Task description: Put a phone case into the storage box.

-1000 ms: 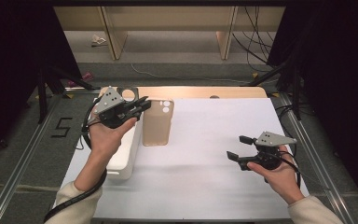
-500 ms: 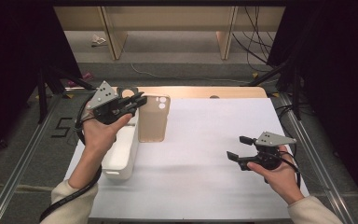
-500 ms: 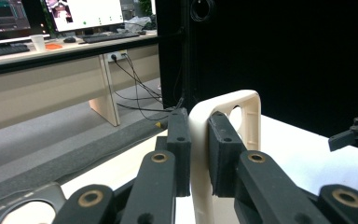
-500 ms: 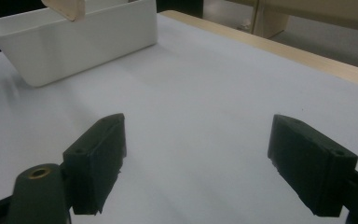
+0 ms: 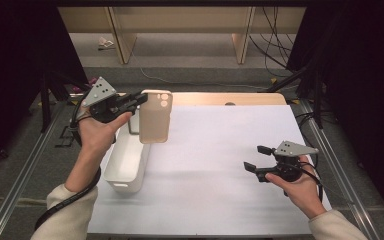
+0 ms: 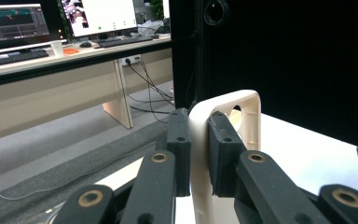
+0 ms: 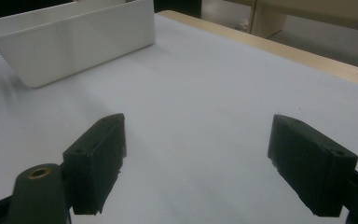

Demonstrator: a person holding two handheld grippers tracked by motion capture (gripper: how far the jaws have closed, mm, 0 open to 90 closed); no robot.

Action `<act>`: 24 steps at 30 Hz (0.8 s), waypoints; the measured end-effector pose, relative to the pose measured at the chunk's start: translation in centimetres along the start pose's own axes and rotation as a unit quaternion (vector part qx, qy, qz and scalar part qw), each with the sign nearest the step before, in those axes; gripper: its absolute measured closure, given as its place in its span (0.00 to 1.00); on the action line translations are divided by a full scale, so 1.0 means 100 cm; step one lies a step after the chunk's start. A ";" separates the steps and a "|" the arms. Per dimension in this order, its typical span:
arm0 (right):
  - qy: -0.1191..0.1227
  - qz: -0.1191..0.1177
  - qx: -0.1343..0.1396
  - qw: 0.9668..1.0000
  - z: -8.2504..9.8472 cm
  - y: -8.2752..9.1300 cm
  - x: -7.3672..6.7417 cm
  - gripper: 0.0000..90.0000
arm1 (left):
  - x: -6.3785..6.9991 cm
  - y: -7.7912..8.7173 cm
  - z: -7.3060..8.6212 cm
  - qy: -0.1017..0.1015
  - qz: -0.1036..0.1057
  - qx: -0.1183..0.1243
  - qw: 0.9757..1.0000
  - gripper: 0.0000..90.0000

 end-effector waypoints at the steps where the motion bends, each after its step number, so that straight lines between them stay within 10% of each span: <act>1: 0.001 0.000 -0.001 1.000 0.000 0.000 0.000 0.22 | -0.002 0.000 -0.001 -0.001 -0.001 0.000 1.000 0.89; 24: 0.000 -0.001 -0.002 1.000 0.001 -0.001 0.000 0.23 | -0.039 -0.001 -0.009 0.001 -0.014 -0.008 1.000 0.89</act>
Point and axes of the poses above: each handheld gripper's, and its own axes: y roughly backward along the jaws, z roughly out of its underside, x roughly to its right, the point moved 1 cm from there along -y, roughly forward along the jaws, and after that the axes turned 7 degrees about y, right-handed, at the moved point
